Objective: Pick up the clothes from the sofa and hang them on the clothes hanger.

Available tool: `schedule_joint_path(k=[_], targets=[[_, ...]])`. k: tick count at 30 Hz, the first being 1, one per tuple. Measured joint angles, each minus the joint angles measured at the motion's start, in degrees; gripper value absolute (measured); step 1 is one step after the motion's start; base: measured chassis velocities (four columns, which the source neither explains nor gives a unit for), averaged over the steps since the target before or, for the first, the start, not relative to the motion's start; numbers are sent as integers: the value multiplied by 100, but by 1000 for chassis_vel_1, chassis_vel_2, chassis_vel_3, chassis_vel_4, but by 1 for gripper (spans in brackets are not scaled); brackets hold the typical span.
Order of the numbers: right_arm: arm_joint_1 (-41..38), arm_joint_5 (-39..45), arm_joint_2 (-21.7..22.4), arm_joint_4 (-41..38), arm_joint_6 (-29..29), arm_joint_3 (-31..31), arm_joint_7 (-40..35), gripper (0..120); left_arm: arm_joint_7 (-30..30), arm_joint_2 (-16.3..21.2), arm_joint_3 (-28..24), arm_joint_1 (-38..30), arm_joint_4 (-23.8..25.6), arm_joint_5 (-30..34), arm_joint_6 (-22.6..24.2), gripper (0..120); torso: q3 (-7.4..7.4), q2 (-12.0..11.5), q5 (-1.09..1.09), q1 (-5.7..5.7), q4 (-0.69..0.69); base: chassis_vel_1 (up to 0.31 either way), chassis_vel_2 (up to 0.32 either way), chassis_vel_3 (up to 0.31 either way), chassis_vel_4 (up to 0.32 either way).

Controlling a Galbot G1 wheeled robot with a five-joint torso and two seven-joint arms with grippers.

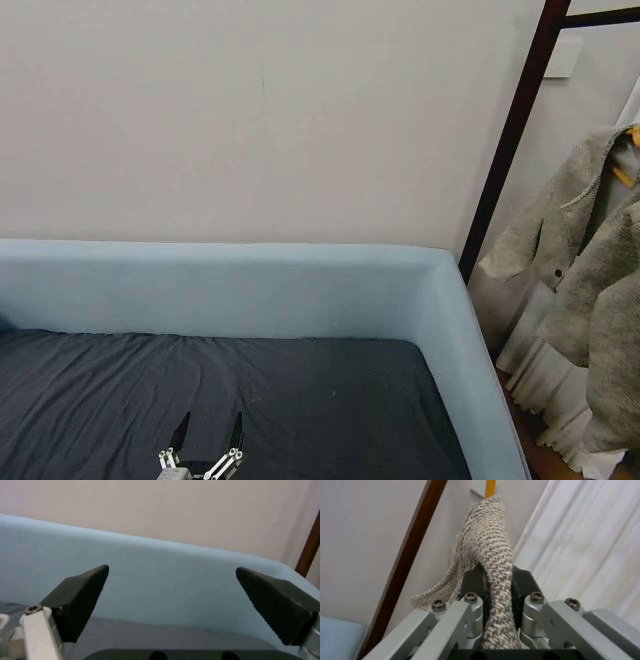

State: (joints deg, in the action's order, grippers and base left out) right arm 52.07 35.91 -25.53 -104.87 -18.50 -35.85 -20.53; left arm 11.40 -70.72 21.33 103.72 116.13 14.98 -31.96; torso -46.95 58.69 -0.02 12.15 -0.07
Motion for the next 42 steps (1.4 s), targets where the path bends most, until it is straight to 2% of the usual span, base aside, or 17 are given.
schedule_joint_path(k=[2,3,5,7,9,13,19,29,35,42], targets=[[-777,-258,-204,424,262,652,182,9,2,1,0,-1,0,0,2,100,-1,0,-1,1,-2,0,0,0,0],[-777,-258,-204,424,262,652,182,9,2,1,0,-1,0,0,2,100,-1,0,-1,1,-2,0,0,0,0],[-1464,-481,-441,794,507,1197,300,9,0,2,0,-3,0,0,4,100,0,0,7,1,-1,0,0,0,0],[-2074,-679,-759,1211,662,1708,331,9,0,3,0,-2,0,0,5,100,0,0,4,0,1,0,0,0,0],[-2275,-752,-877,1375,691,1847,332,9,3,3,2,-2,0,1,6,100,0,0,2,0,1,0,0,0,0],[-3202,-1304,-1291,2033,776,2277,301,9,3,5,1,-2,0,3,8,100,0,-1,2,1,-1,0,0,0,0],[-3946,-1830,-1384,2490,763,2582,201,9,2,7,3,-1,1,5,11,100,0,0,4,1,-2,0,0,0,0],[-4453,-2446,-1184,2653,763,2966,265,9,2,9,4,-1,5,8,12,100,1,0,2,1,-3,0,0,0,0],[-4828,-2370,-1140,2754,663,3345,221,9,1,9,4,-1,7,8,12,100,1,0,3,0,-2,0,0,0,0],[-5731,-1505,-1363,2996,-40,3913,-210,9,1,9,4,-1,9,9,12,100,1,0,4,0,0,0,0,0,0]])
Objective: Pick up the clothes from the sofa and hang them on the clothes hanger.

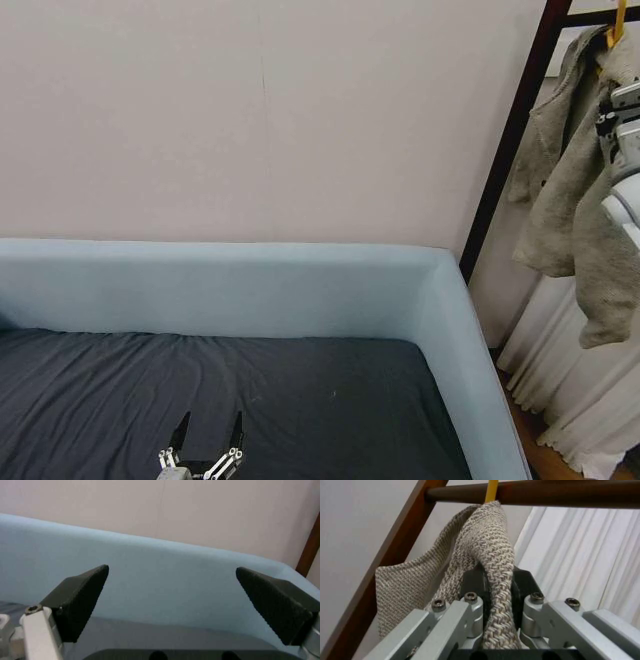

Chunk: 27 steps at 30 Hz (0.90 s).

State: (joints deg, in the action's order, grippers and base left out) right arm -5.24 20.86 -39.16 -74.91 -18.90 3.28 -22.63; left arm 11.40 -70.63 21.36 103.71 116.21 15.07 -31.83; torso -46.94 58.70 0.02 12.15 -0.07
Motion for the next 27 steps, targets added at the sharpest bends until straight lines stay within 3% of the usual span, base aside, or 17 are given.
schedule_joint_path(k=[10,27], targets=[[-255,928,-196,-13,-709,167,-439,9,0,0,1,-1,0,0,0,100,1,0,-1,0,-1,0,0,0,0],[-622,1693,-547,225,-1169,326,-869,9,0,0,1,0,0,0,1,100,1,1,-1,0,-3,0,0,0,0]])
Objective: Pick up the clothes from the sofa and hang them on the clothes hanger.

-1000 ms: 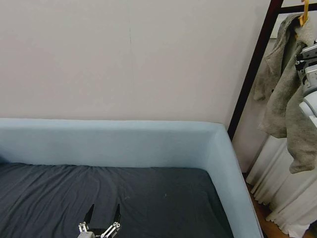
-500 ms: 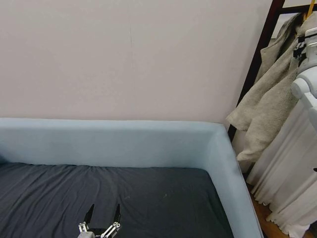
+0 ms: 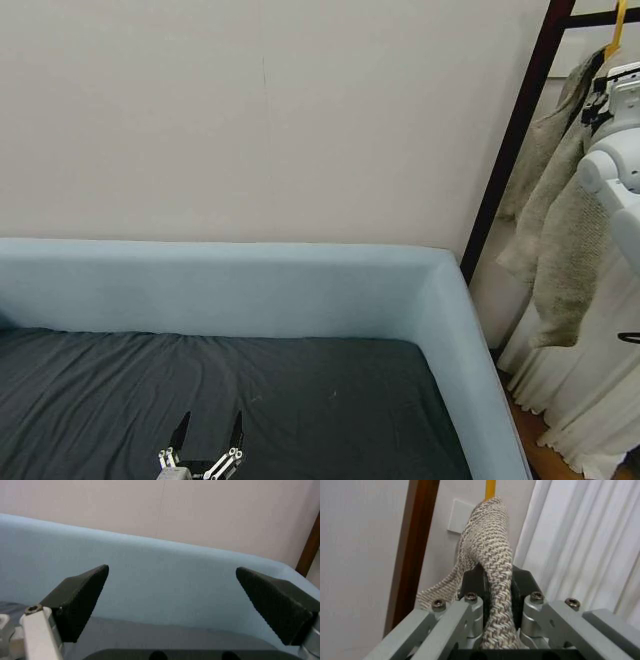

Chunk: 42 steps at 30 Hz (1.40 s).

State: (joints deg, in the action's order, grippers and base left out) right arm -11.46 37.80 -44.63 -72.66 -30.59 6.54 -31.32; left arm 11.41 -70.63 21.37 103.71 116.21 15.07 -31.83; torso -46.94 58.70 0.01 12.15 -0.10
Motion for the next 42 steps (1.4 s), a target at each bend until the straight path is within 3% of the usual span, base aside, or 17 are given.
schedule_joint_path(k=[8,23,25,27,35,40,42], targets=[[-353,-3,-371,404,-2,145,-5,9,0,0,0,0,0,0,0,100,-1,0,0,0,2,0,0,0,0],[-276,-5,-338,414,2,128,27,11,0,0,0,0,0,0,0,100,0,0,1,0,1,0,0,0,0],[-251,36,-307,344,3,119,47,23,0,0,0,0,0,0,0,100,0,0,0,0,0,0,0,0,0],[-240,54,-300,319,25,118,59,26,0,0,0,0,0,0,0,100,0,0,0,0,0,0,0,0,0],[-172,106,-163,54,442,96,207,59,0,0,0,0,0,0,0,100,0,0,0,0,1,0,0,0,0],[-65,426,90,-351,909,90,408,76,0,0,0,0,0,0,0,100,0,0,0,0,1,0,0,0,0],[-50,453,112,-389,974,87,426,77,0,0,0,0,0,0,0,100,0,0,0,0,1,0,0,0,0]])
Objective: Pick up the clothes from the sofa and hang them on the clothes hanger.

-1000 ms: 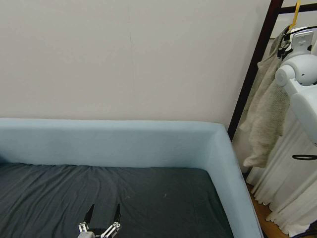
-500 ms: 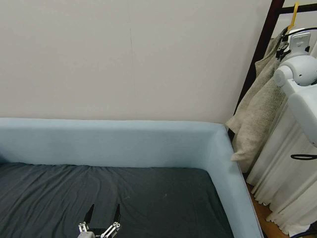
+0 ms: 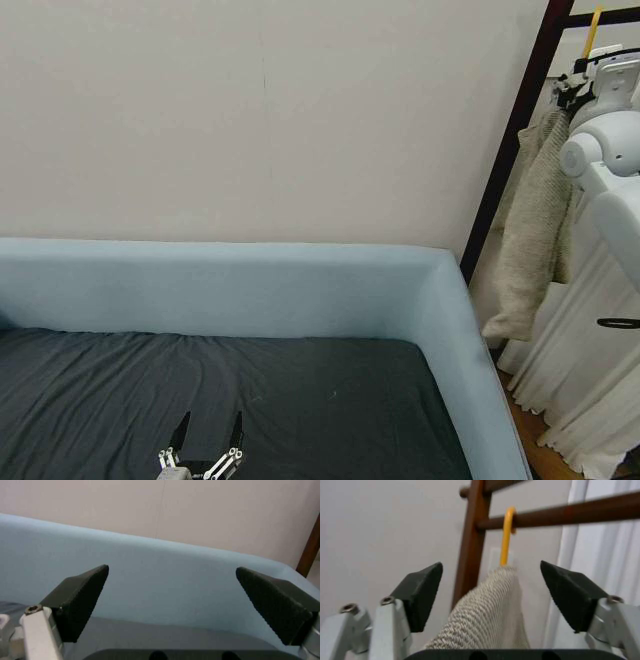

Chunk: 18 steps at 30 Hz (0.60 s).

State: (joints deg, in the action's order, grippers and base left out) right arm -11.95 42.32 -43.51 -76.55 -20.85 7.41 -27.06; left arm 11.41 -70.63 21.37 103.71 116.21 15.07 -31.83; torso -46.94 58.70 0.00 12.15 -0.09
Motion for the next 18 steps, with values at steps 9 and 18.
schedule_joint_path(k=[9,18], targets=[[1394,1312,1023,-1641,1320,-638,806,100,1,0,0,0,0,0,0,100,0,0,-1,0,1,0,0,0,0],[4594,1672,1824,-3294,1408,-3021,1242,100,1,0,0,0,0,1,0,100,0,-1,-2,0,1,0,0,0,0]])
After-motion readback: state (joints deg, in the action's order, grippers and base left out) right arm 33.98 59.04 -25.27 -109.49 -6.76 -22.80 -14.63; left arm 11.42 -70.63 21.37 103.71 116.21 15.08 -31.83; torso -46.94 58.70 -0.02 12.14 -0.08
